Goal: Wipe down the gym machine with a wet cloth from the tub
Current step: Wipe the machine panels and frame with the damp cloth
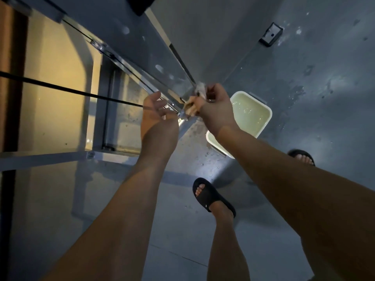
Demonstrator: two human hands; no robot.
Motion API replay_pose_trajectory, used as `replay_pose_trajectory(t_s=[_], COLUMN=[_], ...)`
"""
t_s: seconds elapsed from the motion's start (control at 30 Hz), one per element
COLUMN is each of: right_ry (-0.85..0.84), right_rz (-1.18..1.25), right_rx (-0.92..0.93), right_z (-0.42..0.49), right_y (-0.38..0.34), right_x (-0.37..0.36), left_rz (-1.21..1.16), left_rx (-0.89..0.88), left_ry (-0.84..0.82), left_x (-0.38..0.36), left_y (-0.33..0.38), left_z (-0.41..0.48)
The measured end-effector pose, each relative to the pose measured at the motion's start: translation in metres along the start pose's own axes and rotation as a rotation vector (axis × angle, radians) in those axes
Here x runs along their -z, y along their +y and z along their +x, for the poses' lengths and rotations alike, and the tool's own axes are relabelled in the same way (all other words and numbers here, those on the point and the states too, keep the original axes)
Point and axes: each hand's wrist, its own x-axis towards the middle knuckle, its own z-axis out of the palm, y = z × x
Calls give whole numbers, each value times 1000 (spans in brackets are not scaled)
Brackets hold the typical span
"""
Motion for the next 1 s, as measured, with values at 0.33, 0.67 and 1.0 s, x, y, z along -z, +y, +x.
replay_pose_trajectory(t_s=[0.33,0.67,1.0], right_ry=[-18,23,4], right_rz=[107,152,7], right_rx=[-82,-132,46], right_z=[31,31,11], right_y=[20,2,-23], right_x=[-34,-39,-33], left_rz=[-9,14,10], left_rx=[-84,-93,-102], left_ry=[-162,-189,-202], left_x=[7,10,12], left_y=[2,6,11], left_z=[-5,-4,-8])
